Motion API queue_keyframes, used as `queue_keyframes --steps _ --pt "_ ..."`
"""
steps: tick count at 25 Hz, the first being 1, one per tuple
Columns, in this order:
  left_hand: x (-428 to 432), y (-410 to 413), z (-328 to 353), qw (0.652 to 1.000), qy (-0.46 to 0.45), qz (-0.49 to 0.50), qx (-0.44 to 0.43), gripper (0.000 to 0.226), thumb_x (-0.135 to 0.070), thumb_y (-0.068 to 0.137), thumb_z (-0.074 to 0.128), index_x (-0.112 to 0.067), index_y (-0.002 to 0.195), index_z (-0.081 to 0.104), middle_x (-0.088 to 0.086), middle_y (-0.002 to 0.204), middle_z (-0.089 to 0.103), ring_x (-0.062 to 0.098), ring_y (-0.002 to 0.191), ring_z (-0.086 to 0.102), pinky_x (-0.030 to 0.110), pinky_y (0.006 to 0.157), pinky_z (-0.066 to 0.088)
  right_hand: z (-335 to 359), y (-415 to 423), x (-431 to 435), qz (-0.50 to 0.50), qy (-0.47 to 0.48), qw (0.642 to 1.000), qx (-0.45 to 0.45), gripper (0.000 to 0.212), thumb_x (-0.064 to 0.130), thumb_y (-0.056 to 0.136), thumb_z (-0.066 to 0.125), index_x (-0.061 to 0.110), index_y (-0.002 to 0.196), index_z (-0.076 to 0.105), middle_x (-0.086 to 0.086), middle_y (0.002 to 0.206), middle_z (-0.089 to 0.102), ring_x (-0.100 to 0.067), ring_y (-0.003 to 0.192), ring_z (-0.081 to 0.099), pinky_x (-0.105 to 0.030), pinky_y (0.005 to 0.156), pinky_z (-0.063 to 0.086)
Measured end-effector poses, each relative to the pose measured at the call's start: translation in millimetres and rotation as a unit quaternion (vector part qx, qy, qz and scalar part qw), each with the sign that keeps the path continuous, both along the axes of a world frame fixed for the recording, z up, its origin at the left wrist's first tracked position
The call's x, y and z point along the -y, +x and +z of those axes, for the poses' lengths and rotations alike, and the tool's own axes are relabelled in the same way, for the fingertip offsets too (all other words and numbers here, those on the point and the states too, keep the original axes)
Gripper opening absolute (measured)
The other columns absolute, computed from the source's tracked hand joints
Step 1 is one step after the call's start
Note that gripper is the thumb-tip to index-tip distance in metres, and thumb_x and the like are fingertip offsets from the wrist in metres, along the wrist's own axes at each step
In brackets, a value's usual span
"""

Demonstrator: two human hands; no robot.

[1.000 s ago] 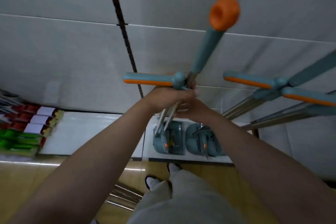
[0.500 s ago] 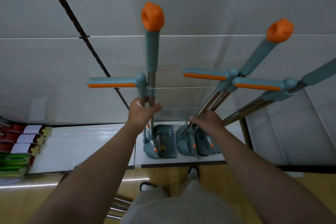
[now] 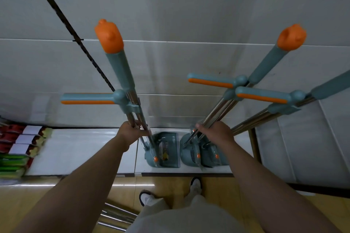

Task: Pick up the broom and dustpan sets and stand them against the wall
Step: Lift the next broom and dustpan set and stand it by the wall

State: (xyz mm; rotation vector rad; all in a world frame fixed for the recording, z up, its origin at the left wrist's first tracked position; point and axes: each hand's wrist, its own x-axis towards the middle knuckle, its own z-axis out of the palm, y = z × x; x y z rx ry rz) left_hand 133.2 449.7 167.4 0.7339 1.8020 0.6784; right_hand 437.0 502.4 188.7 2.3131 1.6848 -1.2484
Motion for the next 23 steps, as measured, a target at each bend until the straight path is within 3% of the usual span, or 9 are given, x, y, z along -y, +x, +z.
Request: queue_keyframes --steps 4,6,9,10,12,16,19,23 --pt "-12 -1 -3 0.999 -0.036 -0.012 -0.001 0.028 0.008 0.072 0.078 -0.006 0.096 0.074 0.011 0.098 0.074 0.033 0.101 0.066 0.039 0.088 0.051 1 -8 3 -0.150 0.123 0.979 -0.062 0.099 0.052 0.069 0.086 0.013 0.146 0.037 -0.013 0.143 0.050 -0.033 0.127 0.053 -0.045 0.097 0.050" --pt "-13 -5 -5 0.999 -0.031 -0.013 -0.020 0.024 0.011 0.074 0.072 -0.008 0.089 0.074 0.012 0.093 0.073 0.035 0.098 0.067 0.040 0.083 0.052 0 -10 3 -0.120 0.180 0.971 -0.097 0.077 0.035 0.070 0.089 0.016 0.133 0.049 -0.008 0.128 0.060 -0.027 0.116 0.060 -0.036 0.089 0.053" --pt "-12 1 -2 0.997 -0.008 0.015 -0.079 0.024 0.004 0.083 0.066 -0.018 0.076 0.071 0.007 0.084 0.072 0.029 0.087 0.066 0.040 0.081 0.054 12 -12 2 -0.150 0.179 0.958 -0.166 0.019 0.013 0.081 0.077 0.018 0.094 0.064 0.002 0.085 0.068 -0.019 0.085 0.067 -0.019 0.062 0.045" --pt "-13 6 -1 0.996 -0.003 0.021 -0.090 0.023 0.001 0.084 0.066 -0.019 0.074 0.070 0.007 0.083 0.071 0.028 0.084 0.066 0.039 0.080 0.054 16 -11 -1 -0.169 0.184 0.953 -0.173 0.015 0.008 0.082 0.073 0.019 0.081 0.064 0.002 0.076 0.066 -0.020 0.079 0.066 -0.019 0.058 0.043" --pt "-17 16 2 0.995 0.004 0.026 -0.095 0.020 -0.001 0.084 0.066 -0.017 0.072 0.070 0.008 0.078 0.070 0.027 0.078 0.063 0.035 0.074 0.052 22 -4 -7 -0.183 0.194 0.948 -0.172 0.024 0.005 0.083 0.070 0.022 0.070 0.060 0.001 0.071 0.065 -0.020 0.074 0.065 -0.023 0.059 0.046" --pt "-32 27 7 0.997 0.021 0.037 -0.065 0.025 0.002 0.078 0.066 -0.018 0.064 0.070 0.003 0.066 0.067 0.025 0.070 0.060 0.035 0.071 0.051 28 16 -19 -0.198 0.201 0.943 -0.175 0.023 0.003 0.083 0.070 0.022 0.073 0.062 0.001 0.072 0.066 -0.014 0.072 0.063 -0.026 0.066 0.046" --pt "-33 56 2 0.997 0.028 -0.017 -0.071 0.020 -0.003 0.079 0.069 -0.019 0.068 0.067 0.007 0.077 0.069 0.030 0.081 0.067 0.045 0.079 0.059 29 35 -22 -0.219 0.215 0.935 -0.180 0.016 0.006 0.082 0.073 0.019 0.075 0.065 0.001 0.073 0.067 -0.018 0.074 0.066 -0.030 0.070 0.051" --pt "-38 104 -7 0.994 0.028 -0.066 -0.084 0.010 -0.009 0.077 0.067 -0.018 0.076 0.069 0.007 0.084 0.073 0.028 0.086 0.069 0.046 0.082 0.060 34 40 -26 -0.216 0.221 0.933 -0.185 0.017 0.007 0.084 0.071 0.021 0.077 0.064 0.006 0.072 0.065 -0.012 0.071 0.062 -0.024 0.065 0.046"
